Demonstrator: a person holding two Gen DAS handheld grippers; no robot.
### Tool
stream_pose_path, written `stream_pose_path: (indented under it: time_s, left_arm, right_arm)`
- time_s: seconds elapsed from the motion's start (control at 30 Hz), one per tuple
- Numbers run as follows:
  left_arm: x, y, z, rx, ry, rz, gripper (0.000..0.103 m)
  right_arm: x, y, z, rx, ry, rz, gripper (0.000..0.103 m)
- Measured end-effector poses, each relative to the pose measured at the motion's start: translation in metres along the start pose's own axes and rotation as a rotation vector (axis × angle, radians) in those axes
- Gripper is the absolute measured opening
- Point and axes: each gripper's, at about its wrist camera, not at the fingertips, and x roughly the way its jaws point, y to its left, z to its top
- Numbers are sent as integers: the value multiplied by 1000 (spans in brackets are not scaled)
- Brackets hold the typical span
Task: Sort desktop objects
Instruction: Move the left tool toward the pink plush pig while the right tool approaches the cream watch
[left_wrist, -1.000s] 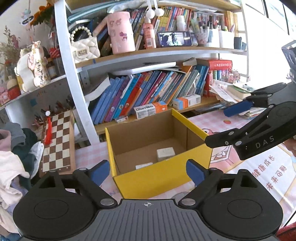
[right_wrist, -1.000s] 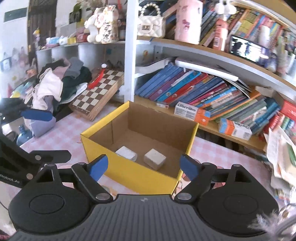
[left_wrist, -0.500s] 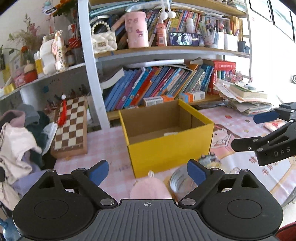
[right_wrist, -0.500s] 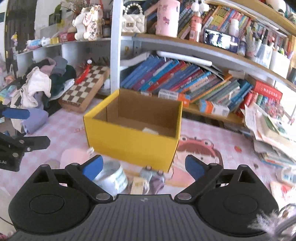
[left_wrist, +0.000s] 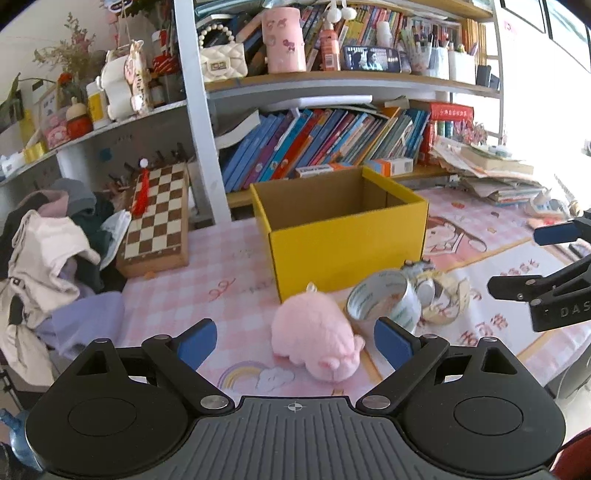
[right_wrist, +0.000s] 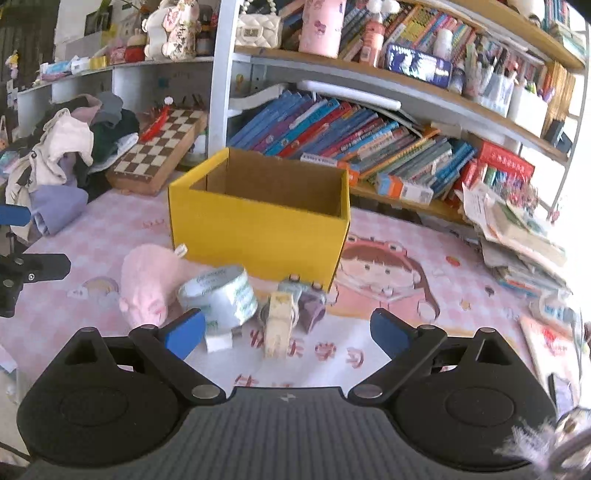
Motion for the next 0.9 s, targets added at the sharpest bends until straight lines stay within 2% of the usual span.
stream_pose_path:
  time_s: [0.27, 0.47, 0.6, 0.77, 0.9]
  left_arm:
    - [1, -3, -19, 10, 43, -4, 94]
    - [4, -9, -30, 19, 77, -21, 94]
    - [7, -15, -36, 15, 111, -47, 94]
    - [14, -22, -41, 19, 160, -88, 94]
    - [16, -26, -41, 33, 166, -103, 94]
  right_arm:
    - [3, 13, -28, 0, 77, 1, 97]
    - [5, 20, -36, 7, 122, 14, 97]
    - [10, 25, -43, 25, 181, 11, 97]
    - [12, 41, -48, -33, 218, 18, 97]
    - [16, 46, -50, -62, 243, 33, 97]
